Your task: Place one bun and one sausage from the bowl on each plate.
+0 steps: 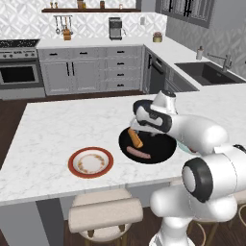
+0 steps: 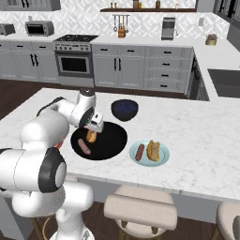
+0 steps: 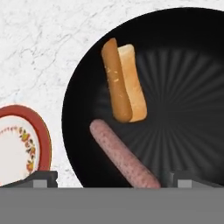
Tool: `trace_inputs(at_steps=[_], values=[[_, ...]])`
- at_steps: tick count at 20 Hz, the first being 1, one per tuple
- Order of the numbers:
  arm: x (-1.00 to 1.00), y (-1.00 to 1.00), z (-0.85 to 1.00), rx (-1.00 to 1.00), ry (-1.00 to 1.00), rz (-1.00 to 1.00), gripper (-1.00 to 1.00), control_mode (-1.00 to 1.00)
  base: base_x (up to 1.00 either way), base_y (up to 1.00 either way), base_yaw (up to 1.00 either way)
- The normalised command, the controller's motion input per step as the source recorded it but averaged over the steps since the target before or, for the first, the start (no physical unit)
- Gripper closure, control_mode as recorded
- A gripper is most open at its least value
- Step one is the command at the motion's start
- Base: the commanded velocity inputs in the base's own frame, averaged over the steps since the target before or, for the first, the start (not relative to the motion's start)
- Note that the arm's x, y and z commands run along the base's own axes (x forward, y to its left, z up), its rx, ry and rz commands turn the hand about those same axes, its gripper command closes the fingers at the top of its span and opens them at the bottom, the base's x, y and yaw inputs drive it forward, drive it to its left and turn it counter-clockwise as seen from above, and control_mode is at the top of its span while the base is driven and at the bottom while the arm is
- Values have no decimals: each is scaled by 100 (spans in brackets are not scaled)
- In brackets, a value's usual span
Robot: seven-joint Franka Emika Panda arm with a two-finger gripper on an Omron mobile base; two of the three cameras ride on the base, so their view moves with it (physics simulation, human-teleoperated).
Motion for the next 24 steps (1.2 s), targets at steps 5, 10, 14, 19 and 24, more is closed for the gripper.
trace_inputs(at_steps=[5, 10, 14, 19, 24], values=[[45, 0, -33, -4, 9, 0, -100, -100, 0, 0, 0], [42, 1, -47, -2, 0, 3, -100, -100, 0, 0, 0], [33, 6, -33, 0, 0, 7, -100, -100, 0, 0, 0], [22, 11, -25, 0, -6, 12, -100, -100, 0, 0, 0], [20, 9, -24, 0, -1, 11, -100, -100, 0, 0, 0]])
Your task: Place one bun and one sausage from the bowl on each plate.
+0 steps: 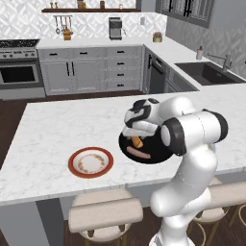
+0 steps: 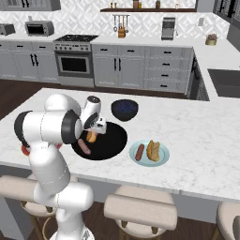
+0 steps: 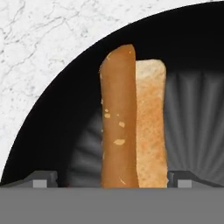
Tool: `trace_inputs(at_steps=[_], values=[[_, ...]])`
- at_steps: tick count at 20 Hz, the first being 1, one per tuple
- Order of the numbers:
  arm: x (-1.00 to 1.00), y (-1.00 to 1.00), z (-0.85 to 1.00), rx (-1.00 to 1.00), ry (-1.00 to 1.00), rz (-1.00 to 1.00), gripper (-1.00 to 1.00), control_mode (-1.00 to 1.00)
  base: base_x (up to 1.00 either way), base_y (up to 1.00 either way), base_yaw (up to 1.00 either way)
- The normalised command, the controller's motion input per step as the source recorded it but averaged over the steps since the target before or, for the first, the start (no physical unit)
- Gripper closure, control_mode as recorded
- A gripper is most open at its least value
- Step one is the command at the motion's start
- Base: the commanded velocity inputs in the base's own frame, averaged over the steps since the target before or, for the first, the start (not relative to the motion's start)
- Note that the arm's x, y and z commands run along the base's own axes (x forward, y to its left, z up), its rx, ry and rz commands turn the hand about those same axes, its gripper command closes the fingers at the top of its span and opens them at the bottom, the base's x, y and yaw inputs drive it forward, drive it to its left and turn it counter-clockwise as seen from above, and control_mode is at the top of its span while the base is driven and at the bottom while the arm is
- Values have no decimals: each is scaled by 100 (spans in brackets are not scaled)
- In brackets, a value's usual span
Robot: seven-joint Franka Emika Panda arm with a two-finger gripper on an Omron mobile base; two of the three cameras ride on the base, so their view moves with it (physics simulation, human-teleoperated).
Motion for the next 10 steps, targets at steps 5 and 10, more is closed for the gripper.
trace_inputs(at_steps=[5, 10], values=[[20, 0, -22, 1, 0, 11, -100, -100, 0, 0, 0], [25, 0, -19, 2, 0, 5, -100, -100, 0, 0, 0]])
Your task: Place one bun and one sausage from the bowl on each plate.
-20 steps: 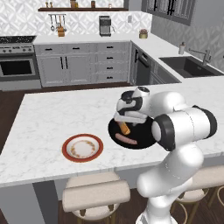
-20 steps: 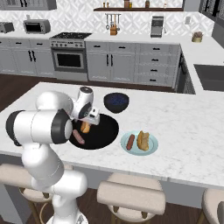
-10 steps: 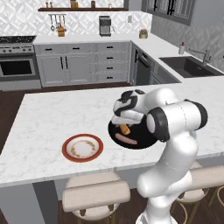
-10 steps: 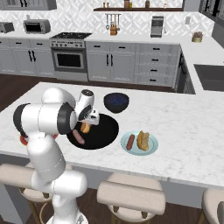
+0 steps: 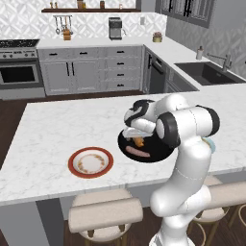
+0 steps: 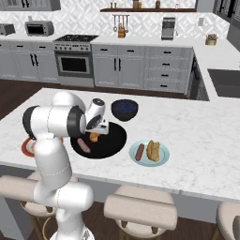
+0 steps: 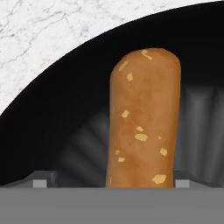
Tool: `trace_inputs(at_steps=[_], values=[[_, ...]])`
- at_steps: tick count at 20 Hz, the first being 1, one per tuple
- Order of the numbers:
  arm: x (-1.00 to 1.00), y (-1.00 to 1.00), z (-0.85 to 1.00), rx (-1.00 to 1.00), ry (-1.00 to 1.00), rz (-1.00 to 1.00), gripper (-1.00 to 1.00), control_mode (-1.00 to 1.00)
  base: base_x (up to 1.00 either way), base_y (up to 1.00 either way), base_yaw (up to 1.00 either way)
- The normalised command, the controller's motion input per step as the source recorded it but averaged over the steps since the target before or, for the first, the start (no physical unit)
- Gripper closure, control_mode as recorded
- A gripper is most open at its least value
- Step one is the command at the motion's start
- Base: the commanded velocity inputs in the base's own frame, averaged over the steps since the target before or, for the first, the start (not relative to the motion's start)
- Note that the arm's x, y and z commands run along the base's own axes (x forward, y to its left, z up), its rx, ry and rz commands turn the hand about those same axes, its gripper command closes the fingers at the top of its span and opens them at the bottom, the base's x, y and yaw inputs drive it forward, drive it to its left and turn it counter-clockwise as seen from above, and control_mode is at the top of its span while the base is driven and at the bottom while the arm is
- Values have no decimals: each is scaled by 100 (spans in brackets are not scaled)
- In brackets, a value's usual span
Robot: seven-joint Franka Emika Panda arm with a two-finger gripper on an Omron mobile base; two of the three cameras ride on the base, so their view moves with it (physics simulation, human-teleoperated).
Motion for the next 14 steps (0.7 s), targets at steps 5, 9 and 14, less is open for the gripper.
trace_inputs(at_steps=[5, 9, 14], values=[[3, 0, -1, 0, 0, 0, 100, -100, 0, 0, 0], [0, 1, 12, -2, 0, -1, 100, -100, 0, 0, 0], [-22, 28, 61, -10, 1, -9, 100, -100, 0, 0, 0]])
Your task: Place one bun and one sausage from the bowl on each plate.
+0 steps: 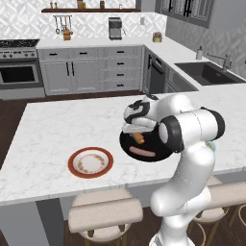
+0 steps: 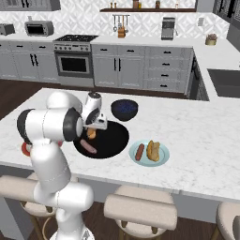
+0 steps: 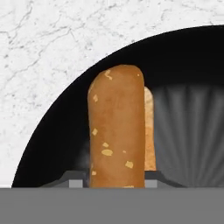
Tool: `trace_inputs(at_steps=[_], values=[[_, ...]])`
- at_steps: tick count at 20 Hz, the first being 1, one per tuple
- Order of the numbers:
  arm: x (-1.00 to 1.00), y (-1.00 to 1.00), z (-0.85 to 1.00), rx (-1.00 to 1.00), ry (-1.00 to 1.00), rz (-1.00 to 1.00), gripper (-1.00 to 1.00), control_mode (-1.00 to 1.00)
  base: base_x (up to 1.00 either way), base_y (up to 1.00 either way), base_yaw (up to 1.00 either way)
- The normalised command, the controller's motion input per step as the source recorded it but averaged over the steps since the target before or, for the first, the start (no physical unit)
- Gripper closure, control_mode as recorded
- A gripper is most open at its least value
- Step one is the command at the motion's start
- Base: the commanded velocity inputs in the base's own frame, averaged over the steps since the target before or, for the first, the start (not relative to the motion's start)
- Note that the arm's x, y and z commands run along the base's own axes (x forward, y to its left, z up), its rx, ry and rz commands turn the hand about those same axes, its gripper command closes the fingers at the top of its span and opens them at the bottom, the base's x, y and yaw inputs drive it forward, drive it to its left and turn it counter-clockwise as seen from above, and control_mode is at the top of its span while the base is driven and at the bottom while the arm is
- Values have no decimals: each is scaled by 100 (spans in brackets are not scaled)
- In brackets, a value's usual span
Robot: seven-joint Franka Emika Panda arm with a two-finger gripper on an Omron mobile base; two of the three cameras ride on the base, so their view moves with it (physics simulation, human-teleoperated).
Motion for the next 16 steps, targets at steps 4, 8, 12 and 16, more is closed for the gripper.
trace_inputs(at_steps=[4, 8, 12, 16], values=[[-22, 77, 83, -20, 4, -17, 100, -100, 0, 0, 0], [-55, 100, 68, -12, 9, -19, 100, -100, 0, 0, 0], [-76, 100, 49, -14, 8, -18, 100, -100, 0, 0, 0], [-62, 100, 4, -17, 10, -18, 100, -100, 0, 0, 0]])
